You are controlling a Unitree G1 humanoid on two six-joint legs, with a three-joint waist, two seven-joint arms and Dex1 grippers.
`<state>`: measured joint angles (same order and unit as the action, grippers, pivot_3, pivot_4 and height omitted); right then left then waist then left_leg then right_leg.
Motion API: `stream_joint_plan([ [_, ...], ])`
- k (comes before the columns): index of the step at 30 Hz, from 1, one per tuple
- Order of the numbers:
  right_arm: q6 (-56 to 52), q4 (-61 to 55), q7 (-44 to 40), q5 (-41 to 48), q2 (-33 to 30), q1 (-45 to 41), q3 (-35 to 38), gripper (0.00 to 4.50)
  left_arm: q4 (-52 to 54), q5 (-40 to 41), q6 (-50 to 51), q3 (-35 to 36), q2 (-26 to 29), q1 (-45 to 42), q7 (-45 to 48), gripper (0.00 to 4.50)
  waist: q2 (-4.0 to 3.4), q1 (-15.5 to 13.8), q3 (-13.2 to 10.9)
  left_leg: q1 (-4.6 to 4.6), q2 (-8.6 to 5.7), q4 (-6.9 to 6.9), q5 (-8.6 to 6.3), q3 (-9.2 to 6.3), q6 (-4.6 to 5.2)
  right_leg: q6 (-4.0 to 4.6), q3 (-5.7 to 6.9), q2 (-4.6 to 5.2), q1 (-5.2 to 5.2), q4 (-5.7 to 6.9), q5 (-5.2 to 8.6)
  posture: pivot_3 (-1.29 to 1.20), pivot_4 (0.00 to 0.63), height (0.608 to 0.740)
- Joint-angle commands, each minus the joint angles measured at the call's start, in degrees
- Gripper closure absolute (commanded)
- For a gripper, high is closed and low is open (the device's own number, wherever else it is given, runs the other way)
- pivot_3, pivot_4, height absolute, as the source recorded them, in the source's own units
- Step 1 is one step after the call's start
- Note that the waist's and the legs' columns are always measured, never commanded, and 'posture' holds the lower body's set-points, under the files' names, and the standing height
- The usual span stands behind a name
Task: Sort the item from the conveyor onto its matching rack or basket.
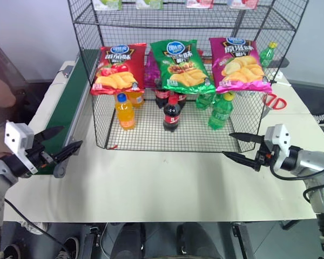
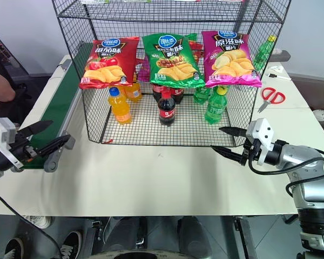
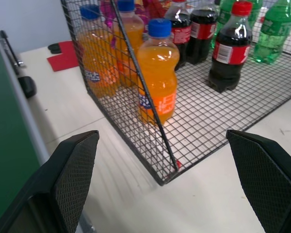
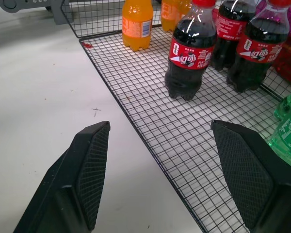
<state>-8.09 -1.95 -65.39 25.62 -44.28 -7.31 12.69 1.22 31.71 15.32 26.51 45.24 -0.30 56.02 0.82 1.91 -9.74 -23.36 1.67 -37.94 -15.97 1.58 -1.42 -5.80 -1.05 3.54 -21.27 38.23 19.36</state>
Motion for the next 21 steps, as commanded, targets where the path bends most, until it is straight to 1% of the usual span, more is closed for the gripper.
stream_joint_plan([
  [1, 1.2, -0.8, 1.1, 0.3, -0.2, -0.2, 1.9, 1.04, 0.3, -0.9, -0.9, 0.2, 0.7, -0.5, -0.2, 0.00, 0.00, 0.0, 0.0, 0.00, 0.00, 0.00, 0.00, 0.00, 0.00, 0.00, 0.00, 0.00, 0.00, 0.00, 0.00, 0.00, 0.150, 0.739],
  [4, 0.9, -1.0, 1.1, 0.6, -0.5, -0.1, 1.6, 1.04, 0.7, 0.0, -1.5, 0.8, -0.3, -0.7, -0.1, 0.00, 0.00, 0.0, 0.0, 0.00, 0.00, 0.00, 0.00, 0.00, 0.00, 0.00, 0.00, -0.01, -0.01, 0.01, 0.00, 0.00, 0.150, 0.739],
  [21, 1.7, 0.0, 1.1, -0.5, 0.0, -2.1, -0.5, 1.04, -0.3, 0.1, -1.2, 0.6, -0.4, -1.2, 0.5, 0.00, 0.00, -0.1, 0.0, 0.00, 0.00, -0.04, 0.00, 0.00, 0.00, 0.00, 0.01, -0.02, 0.00, 0.04, 0.00, 0.00, 0.150, 0.739],
])
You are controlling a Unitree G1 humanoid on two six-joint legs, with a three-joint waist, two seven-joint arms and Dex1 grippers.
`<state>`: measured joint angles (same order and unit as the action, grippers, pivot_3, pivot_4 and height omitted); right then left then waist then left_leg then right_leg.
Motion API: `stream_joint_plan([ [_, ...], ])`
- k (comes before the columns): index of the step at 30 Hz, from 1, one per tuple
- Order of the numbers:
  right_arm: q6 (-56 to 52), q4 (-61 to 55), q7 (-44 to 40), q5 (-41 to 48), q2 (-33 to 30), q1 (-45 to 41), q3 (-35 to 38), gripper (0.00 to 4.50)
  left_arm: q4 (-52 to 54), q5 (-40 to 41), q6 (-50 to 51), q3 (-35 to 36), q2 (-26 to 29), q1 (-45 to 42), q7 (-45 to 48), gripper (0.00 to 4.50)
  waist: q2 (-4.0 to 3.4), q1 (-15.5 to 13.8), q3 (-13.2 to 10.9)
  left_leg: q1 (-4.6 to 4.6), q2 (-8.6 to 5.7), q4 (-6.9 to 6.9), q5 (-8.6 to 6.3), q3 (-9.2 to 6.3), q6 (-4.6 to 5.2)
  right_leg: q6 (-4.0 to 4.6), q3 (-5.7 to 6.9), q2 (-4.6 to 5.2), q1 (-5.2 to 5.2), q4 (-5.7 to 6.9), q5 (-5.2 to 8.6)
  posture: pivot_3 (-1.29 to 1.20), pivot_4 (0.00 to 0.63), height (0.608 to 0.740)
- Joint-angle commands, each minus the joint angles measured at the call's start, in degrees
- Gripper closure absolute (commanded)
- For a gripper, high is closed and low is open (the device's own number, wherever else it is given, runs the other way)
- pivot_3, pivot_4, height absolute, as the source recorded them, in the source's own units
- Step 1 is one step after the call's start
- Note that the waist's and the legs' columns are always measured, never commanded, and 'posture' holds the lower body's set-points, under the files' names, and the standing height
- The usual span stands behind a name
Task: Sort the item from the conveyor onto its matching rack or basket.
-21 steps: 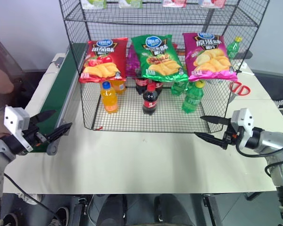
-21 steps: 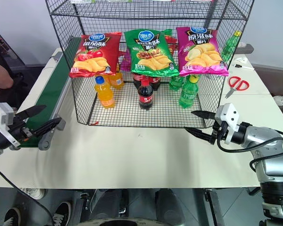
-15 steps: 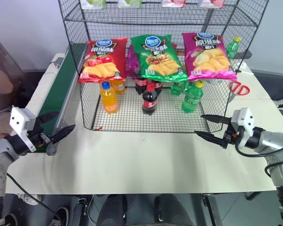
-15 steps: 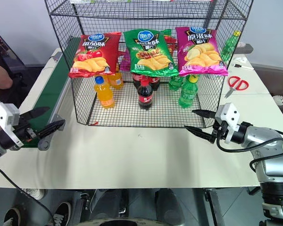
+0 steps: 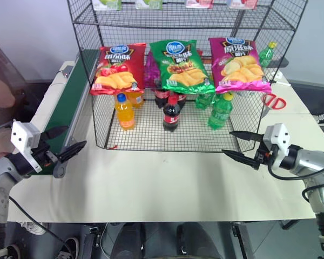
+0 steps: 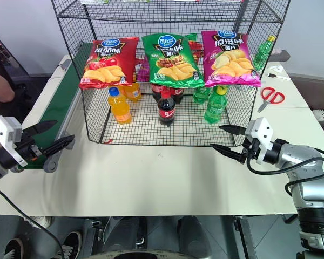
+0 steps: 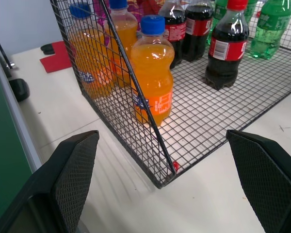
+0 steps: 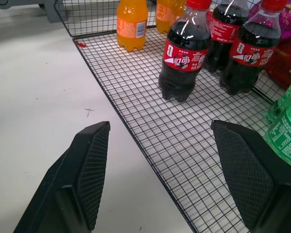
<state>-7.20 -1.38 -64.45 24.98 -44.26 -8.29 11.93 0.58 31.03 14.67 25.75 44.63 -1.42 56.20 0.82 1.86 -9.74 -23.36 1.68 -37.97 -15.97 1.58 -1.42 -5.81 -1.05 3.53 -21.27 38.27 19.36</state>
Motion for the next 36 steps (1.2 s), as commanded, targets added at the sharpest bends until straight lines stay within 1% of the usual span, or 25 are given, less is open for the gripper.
stream_joint_plan([
  [1, 0.9, -0.6, 0.2, 0.0, 0.0, -1.2, 0.2, 1.04, 0.2, 0.8, -0.5, 1.3, 0.2, -0.1, 0.4, 0.00, 0.00, 0.0, 0.0, 0.00, 0.00, 0.00, 0.00, 0.00, 0.00, 0.00, 0.00, 0.00, 0.00, 0.01, 0.00, 0.00, 0.150, 0.739],
  [9, 1.4, -1.1, 0.3, -0.4, 0.5, -0.2, -0.3, 1.04, -0.7, 0.3, -0.6, 1.0, 1.0, -0.9, 1.4, 0.00, 0.00, 0.0, 0.0, 0.00, 0.00, -0.01, 0.00, 0.00, 0.00, 0.00, 0.00, -0.01, -0.01, 0.02, 0.00, 0.00, 0.150, 0.739],
  [36, 2.7, -0.1, -0.2, -1.5, 0.1, -0.6, -0.8, 1.04, 0.5, 0.2, -1.2, 0.8, 0.0, 1.3, 1.2, 0.00, 0.00, -0.3, 0.0, 0.00, 0.00, -0.05, 0.00, 0.00, 0.00, 0.00, 0.00, -0.01, -0.01, 0.06, 0.00, 0.00, 0.150, 0.739],
])
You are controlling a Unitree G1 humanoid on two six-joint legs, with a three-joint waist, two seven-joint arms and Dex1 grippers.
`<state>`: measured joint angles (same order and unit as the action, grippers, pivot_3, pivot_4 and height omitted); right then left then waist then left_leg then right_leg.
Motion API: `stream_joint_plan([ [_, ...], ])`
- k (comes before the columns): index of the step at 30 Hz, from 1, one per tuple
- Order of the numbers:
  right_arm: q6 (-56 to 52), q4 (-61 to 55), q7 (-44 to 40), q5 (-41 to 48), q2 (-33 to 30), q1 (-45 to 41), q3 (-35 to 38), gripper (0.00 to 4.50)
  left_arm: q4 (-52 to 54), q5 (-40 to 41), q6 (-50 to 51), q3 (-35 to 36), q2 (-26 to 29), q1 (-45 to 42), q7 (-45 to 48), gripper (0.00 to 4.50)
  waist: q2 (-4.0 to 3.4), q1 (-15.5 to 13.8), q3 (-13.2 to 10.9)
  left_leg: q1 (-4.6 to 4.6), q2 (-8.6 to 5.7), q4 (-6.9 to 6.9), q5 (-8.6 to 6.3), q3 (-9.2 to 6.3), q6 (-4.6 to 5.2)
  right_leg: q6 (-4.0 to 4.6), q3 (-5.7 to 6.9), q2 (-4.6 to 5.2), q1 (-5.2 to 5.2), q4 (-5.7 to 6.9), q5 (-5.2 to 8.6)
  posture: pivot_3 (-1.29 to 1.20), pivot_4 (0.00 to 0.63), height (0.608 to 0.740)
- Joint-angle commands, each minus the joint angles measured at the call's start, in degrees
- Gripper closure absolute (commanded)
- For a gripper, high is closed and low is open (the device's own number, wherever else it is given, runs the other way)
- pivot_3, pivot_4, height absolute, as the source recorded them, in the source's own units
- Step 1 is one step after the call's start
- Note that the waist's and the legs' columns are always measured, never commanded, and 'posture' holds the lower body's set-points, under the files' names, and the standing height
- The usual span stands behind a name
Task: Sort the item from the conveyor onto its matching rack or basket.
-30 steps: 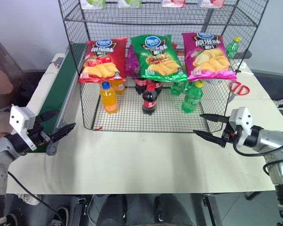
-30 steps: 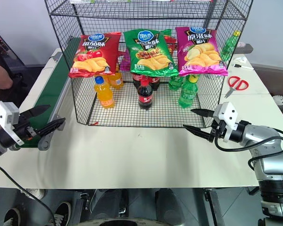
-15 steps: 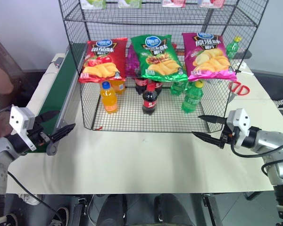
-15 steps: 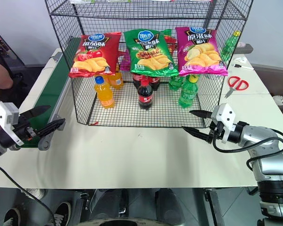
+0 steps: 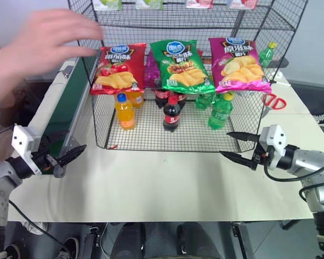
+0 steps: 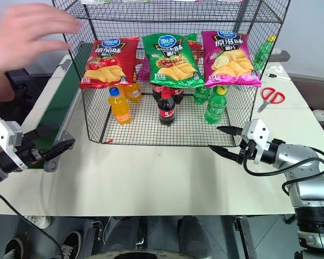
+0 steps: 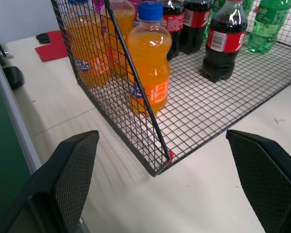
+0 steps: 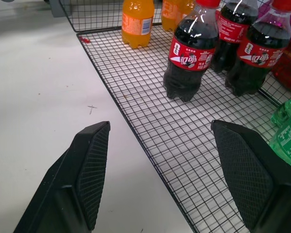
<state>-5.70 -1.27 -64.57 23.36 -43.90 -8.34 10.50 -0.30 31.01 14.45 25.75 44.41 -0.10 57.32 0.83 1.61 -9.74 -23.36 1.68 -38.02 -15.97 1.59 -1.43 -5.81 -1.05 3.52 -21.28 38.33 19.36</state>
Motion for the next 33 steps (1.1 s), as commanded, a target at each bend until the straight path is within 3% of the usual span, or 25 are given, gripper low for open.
stream_joint_plan([
  [1, 1.2, -0.2, 0.0, 0.2, -0.2, -0.6, 0.7, 1.04, 1.4, 0.1, -1.0, 0.8, 0.3, 0.0, 0.0, 0.00, 0.00, -0.2, 0.0, 0.00, 0.00, 0.00, 0.00, 0.00, 0.00, 0.00, 0.00, 0.00, 0.00, 0.00, 0.00, 0.00, 0.150, 0.739],
  [33, 3.9, 1.5, 0.5, -1.3, 0.9, -2.4, -1.4, 1.04, -0.2, -2.0, -2.4, -1.6, -0.1, -4.3, -1.6, 0.00, 0.00, -0.7, 0.0, 0.00, 0.00, -0.04, 0.00, 0.02, 0.00, 0.00, 0.00, -0.03, -0.01, 0.03, 0.00, 0.00, 0.150, 0.739],
])
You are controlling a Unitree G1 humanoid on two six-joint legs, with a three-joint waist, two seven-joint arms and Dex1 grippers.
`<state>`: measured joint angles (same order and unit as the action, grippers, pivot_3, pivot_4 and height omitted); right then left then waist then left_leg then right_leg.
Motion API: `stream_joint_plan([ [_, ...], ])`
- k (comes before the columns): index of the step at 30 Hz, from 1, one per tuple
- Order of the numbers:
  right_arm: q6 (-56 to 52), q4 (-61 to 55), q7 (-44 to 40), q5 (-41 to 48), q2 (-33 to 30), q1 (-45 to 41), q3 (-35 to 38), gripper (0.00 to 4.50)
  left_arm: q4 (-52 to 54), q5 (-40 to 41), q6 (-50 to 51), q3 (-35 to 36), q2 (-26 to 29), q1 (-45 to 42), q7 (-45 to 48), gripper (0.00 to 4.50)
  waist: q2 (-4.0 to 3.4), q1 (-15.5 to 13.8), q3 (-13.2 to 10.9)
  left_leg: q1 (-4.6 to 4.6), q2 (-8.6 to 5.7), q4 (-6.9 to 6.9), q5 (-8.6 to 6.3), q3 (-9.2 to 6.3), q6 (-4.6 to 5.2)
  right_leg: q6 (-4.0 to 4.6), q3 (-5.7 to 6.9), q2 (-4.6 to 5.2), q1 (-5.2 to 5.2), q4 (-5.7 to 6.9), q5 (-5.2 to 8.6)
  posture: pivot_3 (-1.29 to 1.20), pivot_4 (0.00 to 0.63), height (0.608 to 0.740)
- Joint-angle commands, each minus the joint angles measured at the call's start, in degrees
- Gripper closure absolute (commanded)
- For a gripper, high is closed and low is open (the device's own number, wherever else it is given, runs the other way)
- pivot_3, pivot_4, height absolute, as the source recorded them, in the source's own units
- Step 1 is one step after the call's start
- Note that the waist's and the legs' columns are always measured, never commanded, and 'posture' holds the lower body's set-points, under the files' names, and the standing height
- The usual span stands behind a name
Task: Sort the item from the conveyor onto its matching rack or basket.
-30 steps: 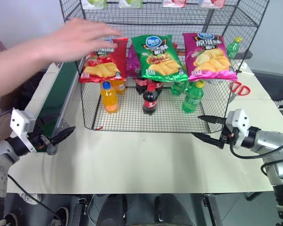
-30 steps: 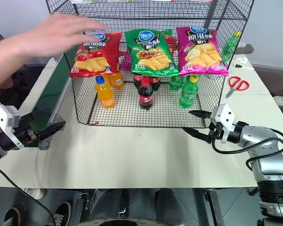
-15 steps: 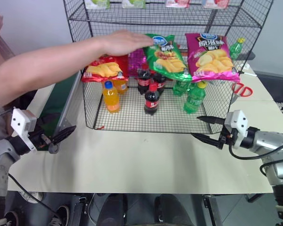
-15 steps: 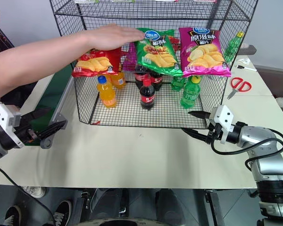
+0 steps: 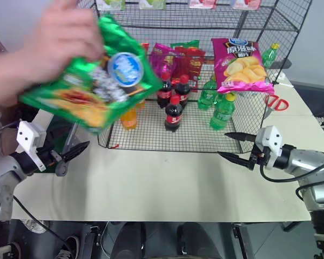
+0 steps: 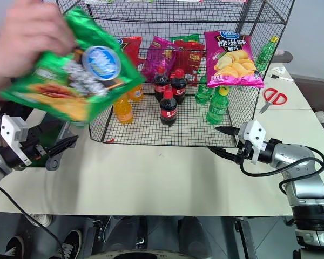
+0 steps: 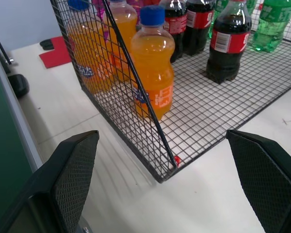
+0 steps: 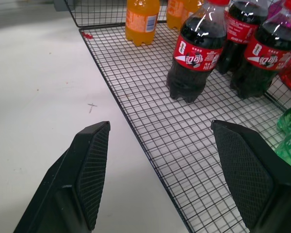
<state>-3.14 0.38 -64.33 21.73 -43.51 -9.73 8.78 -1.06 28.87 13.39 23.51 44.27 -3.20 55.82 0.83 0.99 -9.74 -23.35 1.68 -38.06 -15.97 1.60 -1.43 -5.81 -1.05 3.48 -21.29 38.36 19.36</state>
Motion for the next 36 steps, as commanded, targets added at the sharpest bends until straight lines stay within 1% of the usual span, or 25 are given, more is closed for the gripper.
stream_joint_plan([
  [1, 1.5, 0.1, 0.3, 0.2, 0.5, -1.2, 0.3, 1.04, 0.5, 0.4, -1.2, 0.6, -0.1, -1.5, -0.1, 0.00, 0.00, -0.1, 0.0, 0.00, 0.00, 0.00, 0.00, 0.00, 0.00, 0.00, 0.00, 0.00, -0.01, 0.00, 0.00, 0.00, 0.150, 0.739],
  [4, 1.6, 0.8, 0.4, 0.2, 0.7, -2.2, 0.0, 1.04, 1.0, 1.5, 0.1, 0.5, -0.1, -2.3, 0.0, 0.00, 0.00, -0.1, 0.0, 0.00, 0.00, -0.02, 0.00, 0.00, 0.00, 0.00, 0.00, 0.00, 0.00, 0.02, 0.00, 0.00, 0.150, 0.739],
  [9, 1.7, 1.4, 0.3, -0.2, 1.1, -3.6, -0.8, 1.04, 3.3, 0.4, 0.1, -0.6, 0.1, -2.1, -0.8, 0.00, 0.00, -0.1, 0.0, 0.00, 0.00, -0.03, 0.00, 0.00, 0.00, 0.00, 0.00, -0.01, -0.02, 0.06, 0.00, 0.00, 0.150, 0.739],
  [12, 1.8, 1.4, 0.1, -0.2, 1.1, -3.8, -1.1, 1.04, 4.0, 1.2, -0.1, -0.5, -0.1, -1.6, -0.1, 0.00, 0.00, -0.1, 0.0, 0.00, 0.00, -0.03, 0.00, 0.00, 0.00, 0.00, -0.01, 0.00, -0.02, 0.06, 0.00, 0.00, 0.150, 0.739],
  [18, 2.1, 1.2, 0.3, -0.8, 1.6, -4.1, -1.7, 1.04, 0.9, 1.7, -1.6, 0.7, 0.9, -1.2, 3.4, 0.00, 0.00, 0.0, 0.0, 0.00, 0.00, -0.03, 0.00, 0.01, -0.01, 0.00, -0.01, -0.02, -0.03, 0.08, 0.00, 0.00, 0.150, 0.739],
  [24, 3.1, 1.4, 0.2, -1.4, 1.9, -4.2, -2.2, 1.04, -0.7, 0.5, -1.1, 0.0, 1.4, -1.3, 3.8, 0.00, 0.00, -0.1, 0.0, 0.00, 0.00, -0.04, 0.01, 0.01, -0.01, 0.00, 0.00, -0.02, -0.03, 0.08, 0.00, 0.00, 0.150, 0.739],
  [27, 3.1, 1.5, 0.3, -1.2, 1.9, -4.2, -2.3, 1.04, -1.3, 0.4, -1.2, 0.2, 1.3, -1.1, 3.5, 0.00, 0.00, -0.1, 0.0, 0.00, 0.00, -0.04, 0.01, 0.01, -0.01, 0.00, 0.00, -0.02, -0.03, 0.08, 0.00, 0.00, 0.150, 0.739],
  [29, 3.2, 1.6, 0.3, -1.2, 1.9, -4.5, -2.4, 1.04, -1.2, 1.1, -2.4, 0.6, 1.1, -0.4, 5.1, 0.00, 0.00, 0.0, 0.0, 0.00, 0.00, -0.04, 0.01, 0.01, -0.01, 0.00, 0.00, -0.02, -0.03, 0.08, 0.00, 0.00, 0.150, 0.739],
  [33, 3.0, 2.0, 0.2, -1.0, 2.0, -5.1, -2.5, 1.04, -2.1, 0.6, -4.8, 1.0, 0.1, -0.8, 4.1, 0.00, 0.00, 0.0, 0.0, 0.00, 0.01, -0.04, 0.01, 0.01, -0.01, 0.00, 0.00, -0.02, -0.04, 0.10, 0.00, 0.00, 0.150, 0.739],
  [36, 3.1, 2.3, 0.0, -1.1, 1.9, -5.3, -2.7, 1.04, -1.3, 1.3, -4.5, 1.0, -0.1, 0.0, 4.0, 0.00, 0.00, 0.0, 0.0, 0.00, 0.01, -0.05, 0.01, 0.01, -0.01, 0.00, 0.00, -0.02, -0.03, 0.09, 0.00, 0.00, 0.150, 0.739],
])
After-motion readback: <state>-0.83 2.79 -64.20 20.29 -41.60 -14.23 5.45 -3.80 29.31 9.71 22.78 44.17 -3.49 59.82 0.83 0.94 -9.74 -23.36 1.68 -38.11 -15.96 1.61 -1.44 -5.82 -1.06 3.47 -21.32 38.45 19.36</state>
